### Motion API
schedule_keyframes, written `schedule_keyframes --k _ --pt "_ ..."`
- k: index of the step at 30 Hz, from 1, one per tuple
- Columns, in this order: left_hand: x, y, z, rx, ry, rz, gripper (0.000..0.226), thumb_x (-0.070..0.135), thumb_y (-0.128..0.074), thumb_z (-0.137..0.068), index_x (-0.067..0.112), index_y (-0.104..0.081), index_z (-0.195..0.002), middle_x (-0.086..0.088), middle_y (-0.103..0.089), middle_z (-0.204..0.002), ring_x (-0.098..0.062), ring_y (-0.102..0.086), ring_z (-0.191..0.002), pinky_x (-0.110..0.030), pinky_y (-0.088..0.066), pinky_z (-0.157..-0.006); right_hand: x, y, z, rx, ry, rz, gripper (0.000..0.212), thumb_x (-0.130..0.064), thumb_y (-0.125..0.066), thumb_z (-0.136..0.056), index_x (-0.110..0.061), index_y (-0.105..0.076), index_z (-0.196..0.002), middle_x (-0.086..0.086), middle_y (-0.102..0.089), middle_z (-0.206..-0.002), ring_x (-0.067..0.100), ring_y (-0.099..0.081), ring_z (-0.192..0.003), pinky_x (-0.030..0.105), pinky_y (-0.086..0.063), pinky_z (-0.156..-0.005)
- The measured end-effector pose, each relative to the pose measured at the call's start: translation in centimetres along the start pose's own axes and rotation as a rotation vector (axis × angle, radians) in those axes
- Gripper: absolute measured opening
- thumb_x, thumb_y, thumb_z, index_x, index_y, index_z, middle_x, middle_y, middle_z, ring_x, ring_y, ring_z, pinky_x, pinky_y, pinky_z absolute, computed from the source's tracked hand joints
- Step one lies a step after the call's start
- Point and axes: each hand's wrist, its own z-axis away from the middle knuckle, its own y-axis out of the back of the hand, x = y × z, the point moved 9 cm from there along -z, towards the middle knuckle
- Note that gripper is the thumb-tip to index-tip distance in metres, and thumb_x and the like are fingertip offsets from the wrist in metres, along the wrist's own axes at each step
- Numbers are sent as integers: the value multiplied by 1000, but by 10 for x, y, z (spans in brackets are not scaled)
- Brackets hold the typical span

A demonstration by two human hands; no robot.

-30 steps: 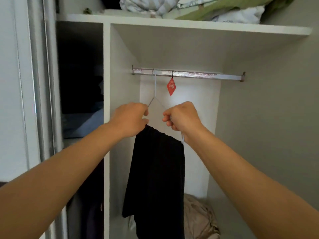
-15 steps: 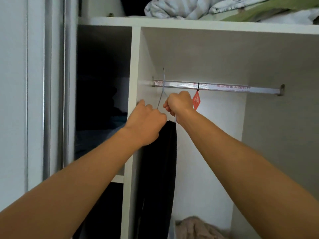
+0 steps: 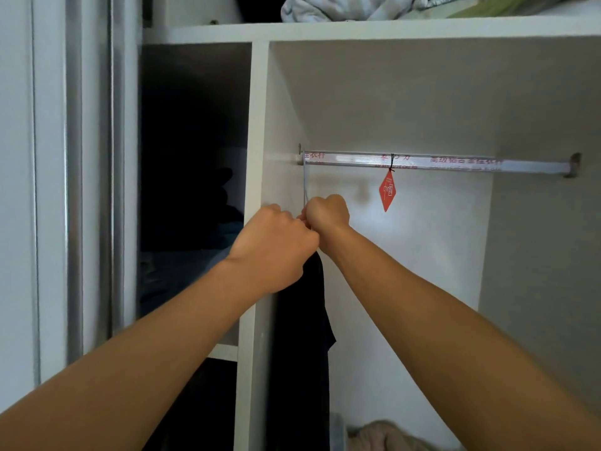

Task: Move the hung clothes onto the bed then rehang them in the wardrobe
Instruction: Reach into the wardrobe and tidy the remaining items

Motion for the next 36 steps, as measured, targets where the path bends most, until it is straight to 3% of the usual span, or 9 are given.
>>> schedule_keyframes --k 4,10,12,14,18,24,29,32,36 --pt "-1 4 1 45 28 -14 24 24 -43 -89 21 -38 -66 3 -48 -62 -17 -38 -60 -33 -22 -66 9 3 3 23 -14 -54 14 4 -49 -82 -2 -53 -71 5 -56 -56 17 -54 -50 24 -38 -48" --pt "-1 -2 3 -25 24 -28 15 26 -50 -83 24 -47 -69 4 -58 -63 -16 -36 -57 -31 -22 -64 12 0 4 -44 18 55 4 -4 -53 -83 -4 -55 -80 13 -65 -81 25 -61 -66 26 -41 -51" --pt "-2 8 6 -1 40 -30 20 28 -57 -77 24 -43 -62 3 -56 -57 -16 -35 -55 -30 -23 -62 12 6 5 -75 35 92 8 -7 -52 -84 -5 -55 -77 10 -64 -69 20 -60 -54 24 -40 -47" --pt "-2 9 7 6 80 66 18 28 -50 -85 21 -45 -69 1 -55 -68 -17 -40 -64 -30 -25 -64 12 19 10 -99 46 130 10 -9 -52 -85 -3 -59 -84 9 -66 -66 17 -62 -48 21 -42 -44" --pt "-13 23 10 13 209 313 14 27 -46 -89 16 -49 -81 -2 -48 -78 -20 -43 -77 -32 -30 -62 28 50 29 -174 47 321 14 -13 -58 -89 -1 -66 -90 13 -74 -81 23 -72 -69 27 -54 -58" --pt "13 6 28 -101 283 517 23 33 -50 -94 15 -63 -89 0 -63 -81 -19 -58 -73 -30 -42 -61 68 92 75 -354 64 607 24 -21 -66 -90 0 -70 -97 11 -73 -92 22 -71 -83 34 -57 -79" --pt "74 6 49 -202 168 647 29 46 -51 -94 21 -64 -96 3 -64 -84 -19 -61 -76 -32 -50 -65 93 146 116 -399 122 734 22 -35 -70 -88 -20 -69 -104 -1 -69 -100 16 -66 -88 26 -53 -77" --pt "113 6 57 -290 119 777 35 56 -53 -90 28 -61 -109 6 -60 -90 -20 -60 -85 -29 -42 -65 117 179 146 -427 87 846 27 -41 -71 -87 -26 -67 -110 -6 -67 -97 7 -62 -85 17 -44 -68" --pt "163 1 68 -425 37 986 48 60 -61 -85 33 -57 -124 10 -54 -101 -11 -53 -90 -27 -38 -71 140 220 188 -361 -17 1001 31 -48 -69 -86 -29 -65 -110 -10 -61 -96 10 -61 -87 26 -45 -75"
